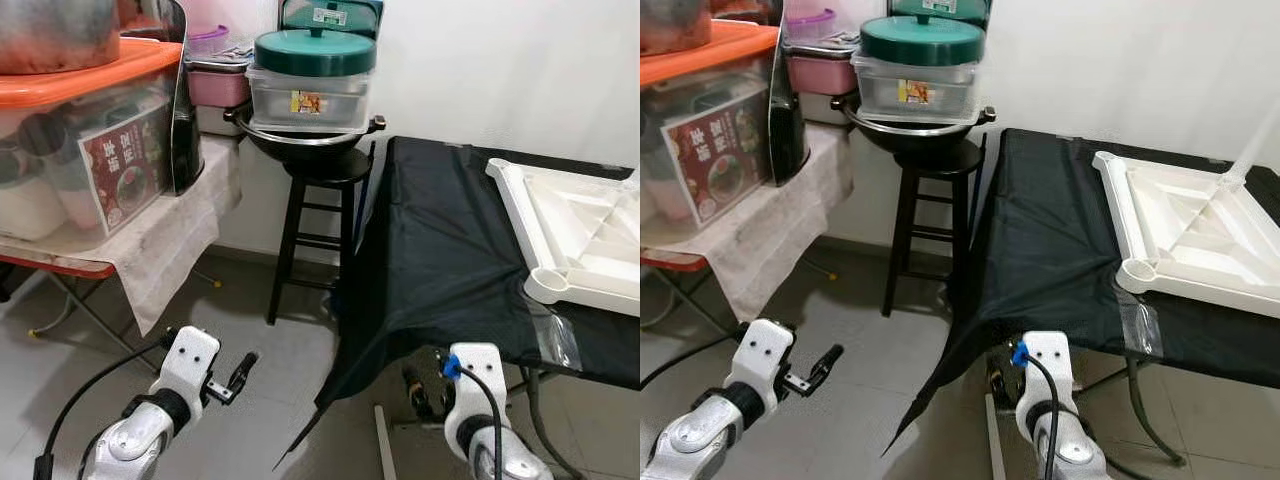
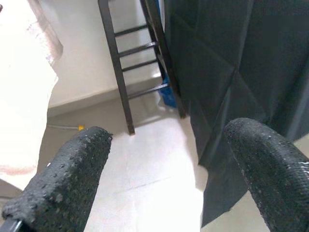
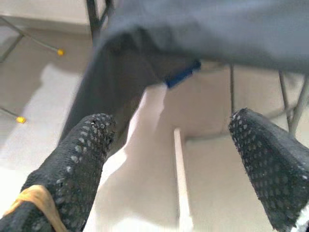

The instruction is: Building children table

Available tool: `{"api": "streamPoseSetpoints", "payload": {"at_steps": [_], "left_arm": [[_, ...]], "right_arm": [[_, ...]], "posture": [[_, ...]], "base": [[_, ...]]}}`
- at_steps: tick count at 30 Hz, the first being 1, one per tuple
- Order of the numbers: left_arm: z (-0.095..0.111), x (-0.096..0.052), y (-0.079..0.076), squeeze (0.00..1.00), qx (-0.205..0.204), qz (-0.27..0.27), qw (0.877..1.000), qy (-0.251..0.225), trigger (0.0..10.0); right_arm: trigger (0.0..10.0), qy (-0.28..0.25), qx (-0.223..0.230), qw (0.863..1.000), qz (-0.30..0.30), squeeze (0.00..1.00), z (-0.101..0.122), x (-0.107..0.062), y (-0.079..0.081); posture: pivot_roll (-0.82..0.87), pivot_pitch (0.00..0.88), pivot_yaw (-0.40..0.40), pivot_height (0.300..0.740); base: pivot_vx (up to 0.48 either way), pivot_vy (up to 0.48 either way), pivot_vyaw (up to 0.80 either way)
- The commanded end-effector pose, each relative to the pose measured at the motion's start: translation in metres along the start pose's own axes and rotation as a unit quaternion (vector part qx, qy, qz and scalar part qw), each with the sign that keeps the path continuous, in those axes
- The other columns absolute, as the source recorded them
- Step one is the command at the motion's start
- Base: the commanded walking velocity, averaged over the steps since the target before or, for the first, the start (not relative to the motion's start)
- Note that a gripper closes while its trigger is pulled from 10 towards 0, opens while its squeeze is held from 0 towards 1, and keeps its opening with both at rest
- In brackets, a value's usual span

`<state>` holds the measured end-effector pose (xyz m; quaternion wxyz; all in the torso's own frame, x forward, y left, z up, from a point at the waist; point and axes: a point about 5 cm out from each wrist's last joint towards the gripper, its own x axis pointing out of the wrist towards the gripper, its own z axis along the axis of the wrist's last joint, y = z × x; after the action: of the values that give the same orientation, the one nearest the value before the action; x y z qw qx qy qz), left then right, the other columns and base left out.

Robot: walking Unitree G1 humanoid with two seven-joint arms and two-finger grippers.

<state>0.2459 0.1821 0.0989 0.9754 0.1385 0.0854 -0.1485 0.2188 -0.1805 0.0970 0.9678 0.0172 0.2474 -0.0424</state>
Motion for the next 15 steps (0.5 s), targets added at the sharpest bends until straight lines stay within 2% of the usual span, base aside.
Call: {"api": "streamPoseSetpoints", "payload": {"at_steps": [1, 2, 6, 12, 14, 15], "left_arm": [[-0.007, 0.000, -0.001, 0.00, 0.005, -0.003, 1.000, 0.022, 10.0], [-0.009, 0.001, 0.000, 0.00, 0.010, 0.002, 0.999, 0.031, 10.0], [-0.009, 0.004, 0.004, 0.00, 0.010, 0.015, 0.999, 0.035, 10.0], [-0.011, 0.005, 0.011, 0.00, 0.013, 0.031, 0.998, 0.044, 10.0], [-0.011, 0.006, 0.010, 0.00, 0.013, 0.030, 0.999, 0.043, 10.0], [-0.009, 0.007, 0.008, 0.00, 0.012, 0.022, 0.999, 0.041, 10.0]], "right_arm": [[10.0, 0.016, 0.013, 1.000, -0.013, 0.00, -0.004, 0.001, -0.007], [10.0, 0.039, 0.064, 0.997, -0.032, 0.00, -0.009, 0.006, -0.018], [10.0, 0.044, 0.084, 0.994, -0.052, 0.00, -0.009, 0.010, -0.028], [10.0, 0.040, 0.074, 0.995, -0.043, 0.00, -0.002, 0.013, -0.030], [10.0, 0.033, 0.059, 0.997, -0.031, 0.00, 0.001, 0.013, -0.026], [10.0, 0.018, 0.038, 0.999, -0.002, 0.00, 0.005, 0.013, -0.017]], "posture": [[0.03, 0.000, -0.082, 0.740], [0.03, 0.000, -0.082, 0.740], [0.04, 0.000, -0.082, 0.740], [0.03, 0.000, -0.080, 0.740], [0.04, 0.000, -0.079, 0.740], [0.04, 0.000, -0.077, 0.740]], "base": [[0.000, 0.000, 0.00], [0.000, 0.000, 0.00], [0.000, 0.000, 0.00], [0.000, 0.000, 0.00], [0.000, 0.000, 0.00], [0.000, 0.000, 0.00]]}}
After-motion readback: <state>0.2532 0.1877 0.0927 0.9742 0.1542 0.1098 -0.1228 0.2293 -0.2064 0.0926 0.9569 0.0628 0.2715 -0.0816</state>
